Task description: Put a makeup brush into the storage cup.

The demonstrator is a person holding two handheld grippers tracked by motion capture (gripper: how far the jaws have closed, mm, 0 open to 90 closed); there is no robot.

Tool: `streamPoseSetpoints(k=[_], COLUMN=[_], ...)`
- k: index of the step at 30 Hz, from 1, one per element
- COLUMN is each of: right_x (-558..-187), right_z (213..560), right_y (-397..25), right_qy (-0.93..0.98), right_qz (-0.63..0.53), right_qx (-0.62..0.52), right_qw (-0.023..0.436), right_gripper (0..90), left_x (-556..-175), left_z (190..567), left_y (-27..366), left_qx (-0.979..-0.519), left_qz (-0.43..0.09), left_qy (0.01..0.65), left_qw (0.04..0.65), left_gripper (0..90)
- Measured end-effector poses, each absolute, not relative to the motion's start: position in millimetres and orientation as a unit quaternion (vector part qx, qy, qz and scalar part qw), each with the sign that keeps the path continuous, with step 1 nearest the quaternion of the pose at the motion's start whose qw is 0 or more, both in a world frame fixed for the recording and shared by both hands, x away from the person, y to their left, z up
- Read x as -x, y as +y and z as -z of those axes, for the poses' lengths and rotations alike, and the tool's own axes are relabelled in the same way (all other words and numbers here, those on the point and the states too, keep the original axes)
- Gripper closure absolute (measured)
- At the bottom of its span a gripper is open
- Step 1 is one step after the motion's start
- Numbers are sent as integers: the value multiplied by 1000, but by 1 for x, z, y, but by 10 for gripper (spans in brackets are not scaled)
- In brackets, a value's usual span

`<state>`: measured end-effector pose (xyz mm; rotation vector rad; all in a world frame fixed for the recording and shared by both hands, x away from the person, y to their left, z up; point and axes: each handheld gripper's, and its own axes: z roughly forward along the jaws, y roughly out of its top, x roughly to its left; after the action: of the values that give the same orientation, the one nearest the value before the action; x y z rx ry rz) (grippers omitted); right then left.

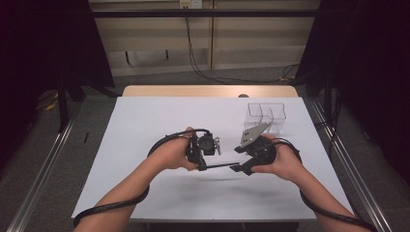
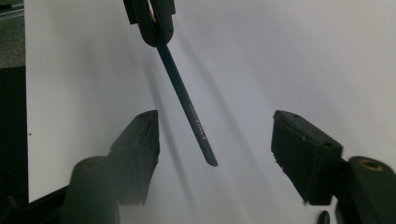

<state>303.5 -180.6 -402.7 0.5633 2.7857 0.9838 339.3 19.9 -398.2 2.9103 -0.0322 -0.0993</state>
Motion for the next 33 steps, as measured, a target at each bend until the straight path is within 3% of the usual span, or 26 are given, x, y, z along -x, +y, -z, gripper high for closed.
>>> streamPoseSetpoints(k=[13,23,33], right_x=[-304,-303,-299], right_z=[409,413,422], right_y=[-170,-167,-171], right_qy=[935,941,947], right_qz=[-314,-310,-303], right_qx=[-153,-125,-106], right_qw=[60,48,29], right_gripper=[569,784,842], left_x=[-336,-338,-342], left_z=[396,395,384], left_y=[12,14,19], left_qx=[-991,-990,-983], left_qz=[40,45,67], left_qy=[-20,-24,-35], left_qw=[126,132,168], left_gripper=[843,842,837])
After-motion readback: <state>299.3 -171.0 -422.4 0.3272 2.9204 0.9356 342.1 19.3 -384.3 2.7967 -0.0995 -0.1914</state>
